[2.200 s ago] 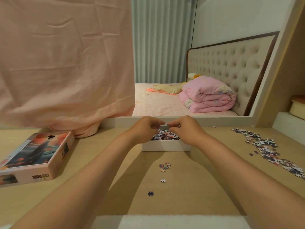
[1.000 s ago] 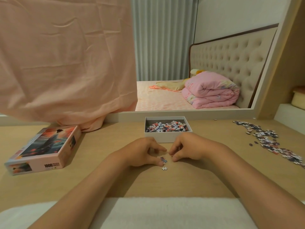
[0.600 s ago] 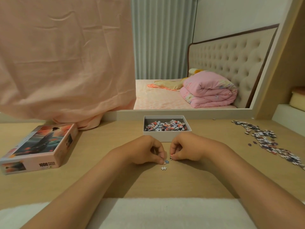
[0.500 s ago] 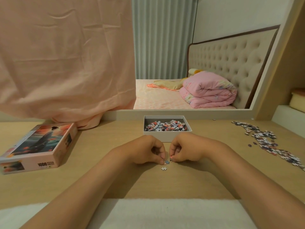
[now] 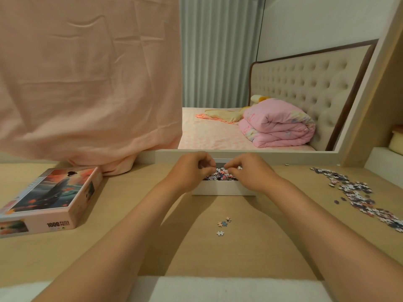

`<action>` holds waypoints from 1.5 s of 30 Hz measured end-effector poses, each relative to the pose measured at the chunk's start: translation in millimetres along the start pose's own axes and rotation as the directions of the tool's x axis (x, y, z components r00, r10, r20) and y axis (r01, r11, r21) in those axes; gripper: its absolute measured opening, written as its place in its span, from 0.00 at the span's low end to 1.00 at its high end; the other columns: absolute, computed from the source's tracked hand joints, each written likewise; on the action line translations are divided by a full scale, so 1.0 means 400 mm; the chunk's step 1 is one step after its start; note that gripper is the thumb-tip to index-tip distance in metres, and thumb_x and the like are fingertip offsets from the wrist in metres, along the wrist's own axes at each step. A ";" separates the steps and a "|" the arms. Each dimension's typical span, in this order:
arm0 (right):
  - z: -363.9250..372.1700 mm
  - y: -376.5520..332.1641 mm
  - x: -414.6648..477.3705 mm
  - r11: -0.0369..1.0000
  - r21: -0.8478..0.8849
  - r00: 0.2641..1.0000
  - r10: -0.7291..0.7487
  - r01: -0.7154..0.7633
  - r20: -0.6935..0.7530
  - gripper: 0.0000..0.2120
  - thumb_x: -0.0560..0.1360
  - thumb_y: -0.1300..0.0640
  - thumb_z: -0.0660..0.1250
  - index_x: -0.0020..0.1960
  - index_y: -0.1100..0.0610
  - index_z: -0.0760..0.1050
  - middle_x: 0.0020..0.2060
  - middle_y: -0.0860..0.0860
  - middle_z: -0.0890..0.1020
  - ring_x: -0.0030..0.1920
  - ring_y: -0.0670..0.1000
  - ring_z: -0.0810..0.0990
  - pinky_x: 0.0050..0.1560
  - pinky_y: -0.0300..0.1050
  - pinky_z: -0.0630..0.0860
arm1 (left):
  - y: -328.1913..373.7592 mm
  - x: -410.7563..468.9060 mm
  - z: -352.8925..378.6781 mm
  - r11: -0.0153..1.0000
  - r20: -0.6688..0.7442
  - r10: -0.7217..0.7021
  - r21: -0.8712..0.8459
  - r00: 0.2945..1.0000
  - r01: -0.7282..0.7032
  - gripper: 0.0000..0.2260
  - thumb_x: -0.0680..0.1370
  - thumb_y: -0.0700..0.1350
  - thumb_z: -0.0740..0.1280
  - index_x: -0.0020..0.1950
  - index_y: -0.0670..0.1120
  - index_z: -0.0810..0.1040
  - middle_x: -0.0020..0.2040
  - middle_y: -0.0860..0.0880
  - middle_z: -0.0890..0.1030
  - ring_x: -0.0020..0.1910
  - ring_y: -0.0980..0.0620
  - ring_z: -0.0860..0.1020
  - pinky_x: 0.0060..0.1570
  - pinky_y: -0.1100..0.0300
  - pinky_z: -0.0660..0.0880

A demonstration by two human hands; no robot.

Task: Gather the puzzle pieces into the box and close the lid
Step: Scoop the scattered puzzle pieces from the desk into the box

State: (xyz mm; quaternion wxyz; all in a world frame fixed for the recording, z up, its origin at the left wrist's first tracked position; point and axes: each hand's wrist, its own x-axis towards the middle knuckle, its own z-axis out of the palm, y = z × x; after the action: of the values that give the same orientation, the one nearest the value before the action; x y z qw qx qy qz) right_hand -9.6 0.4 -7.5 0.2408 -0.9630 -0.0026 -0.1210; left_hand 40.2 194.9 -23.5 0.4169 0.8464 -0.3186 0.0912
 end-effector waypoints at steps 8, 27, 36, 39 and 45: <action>-0.010 -0.004 -0.103 0.984 0.159 0.901 -0.136 0.075 0.413 0.08 0.70 0.55 0.77 0.49 0.46 0.86 0.35 0.38 0.84 0.34 0.36 0.78 0.39 0.31 0.73 | -0.041 0.040 0.054 0.926 0.079 -0.051 0.378 0.996 0.018 0.15 0.80 0.54 0.63 0.35 0.53 0.80 0.41 0.53 0.80 0.48 0.46 0.77 0.45 0.54 0.71; 0.000 -0.007 -0.140 0.993 0.102 0.869 -0.100 0.057 0.485 0.11 0.70 0.60 0.77 0.50 0.49 0.83 0.37 0.47 0.84 0.33 0.42 0.79 0.39 0.37 0.76 | 0.041 -0.146 0.027 0.986 0.487 0.013 0.137 0.874 -0.091 0.09 0.70 0.53 0.77 0.49 0.56 0.87 0.41 0.55 0.83 0.40 0.58 0.79 0.44 0.61 0.75; 0.024 -0.025 -0.146 0.992 0.053 0.875 -0.130 0.118 0.466 0.09 0.71 0.56 0.76 0.51 0.49 0.86 0.35 0.36 0.82 0.33 0.32 0.77 0.37 0.27 0.69 | 0.041 -0.135 0.008 0.993 0.528 -0.070 0.120 0.847 0.007 0.04 0.71 0.48 0.77 0.43 0.53 0.84 0.40 0.53 0.85 0.36 0.61 0.78 0.41 0.65 0.74; 0.028 -0.028 -0.146 0.990 0.053 0.888 -0.138 0.128 0.438 0.08 0.71 0.56 0.76 0.50 0.49 0.87 0.38 0.39 0.84 0.35 0.33 0.77 0.39 0.27 0.70 | 0.040 -0.132 -0.002 0.996 0.519 -0.069 0.085 0.852 0.029 0.03 0.72 0.47 0.76 0.41 0.53 0.83 0.38 0.55 0.84 0.36 0.61 0.78 0.41 0.66 0.74; 0.040 -0.045 -0.153 0.985 0.116 0.890 -0.167 0.130 0.424 0.12 0.72 0.57 0.76 0.55 0.48 0.85 0.29 0.38 0.79 0.29 0.33 0.74 0.33 0.25 0.67 | 0.020 -0.120 -0.036 0.992 0.408 -0.123 0.021 0.905 0.125 0.04 0.72 0.41 0.75 0.39 0.44 0.82 0.35 0.50 0.83 0.32 0.59 0.76 0.36 0.66 0.72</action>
State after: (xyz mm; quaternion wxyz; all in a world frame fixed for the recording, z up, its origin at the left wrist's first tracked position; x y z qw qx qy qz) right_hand -66.4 27.0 -27.2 0.2645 -0.9517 -0.1347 0.0778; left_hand -0.8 224.4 -29.3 0.3484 0.8642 -0.3444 -0.1150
